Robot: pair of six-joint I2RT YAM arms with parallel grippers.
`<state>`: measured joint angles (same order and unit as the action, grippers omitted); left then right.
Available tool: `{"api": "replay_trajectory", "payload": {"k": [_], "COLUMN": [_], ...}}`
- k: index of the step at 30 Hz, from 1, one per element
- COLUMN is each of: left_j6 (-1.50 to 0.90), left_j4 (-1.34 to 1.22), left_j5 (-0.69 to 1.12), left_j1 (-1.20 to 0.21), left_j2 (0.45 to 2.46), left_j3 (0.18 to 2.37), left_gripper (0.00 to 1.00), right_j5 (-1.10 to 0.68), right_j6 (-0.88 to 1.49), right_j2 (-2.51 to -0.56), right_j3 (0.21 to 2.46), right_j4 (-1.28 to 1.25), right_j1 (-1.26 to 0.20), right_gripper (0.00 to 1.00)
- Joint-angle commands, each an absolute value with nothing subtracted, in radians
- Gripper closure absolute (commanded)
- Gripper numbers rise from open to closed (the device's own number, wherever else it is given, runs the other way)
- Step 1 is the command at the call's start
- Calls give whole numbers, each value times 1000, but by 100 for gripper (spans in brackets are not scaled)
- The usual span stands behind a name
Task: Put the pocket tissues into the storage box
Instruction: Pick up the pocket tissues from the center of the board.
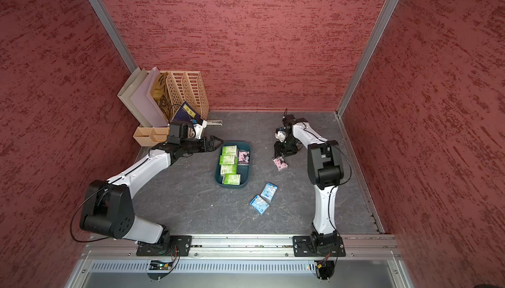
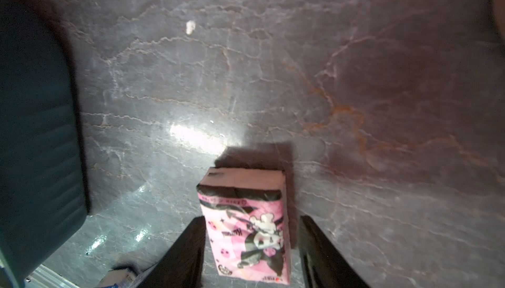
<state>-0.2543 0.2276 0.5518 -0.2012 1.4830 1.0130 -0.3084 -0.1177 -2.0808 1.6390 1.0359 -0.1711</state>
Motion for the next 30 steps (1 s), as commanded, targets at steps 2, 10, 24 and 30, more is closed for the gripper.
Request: {"api": "replay_trajectory", "payload": {"k": [2,10,24,30], "left_j6": [-251,-249,-259,-272], "left_j4": [222,222,207,178], "left_j5": [553,551,535,510], "left_j1": [-201,-201,-205,-213], "left_j2": [1459,1457,1454,1460], "left_j3": [1010,1007,997,990], "left_gripper": [0,0,0,0], "right_j5": [-386,-442,-533,-594], "right_j6": [-82,-50,96,331], "right_j2": [-2040,-2045,-1917,-1786], "right_j3": [1580,1470,1480,1499], "right_j4": [993,917,837,657], "right_j1": [-161,-161,-167,-241], "right_gripper": [42,51,100,100]}}
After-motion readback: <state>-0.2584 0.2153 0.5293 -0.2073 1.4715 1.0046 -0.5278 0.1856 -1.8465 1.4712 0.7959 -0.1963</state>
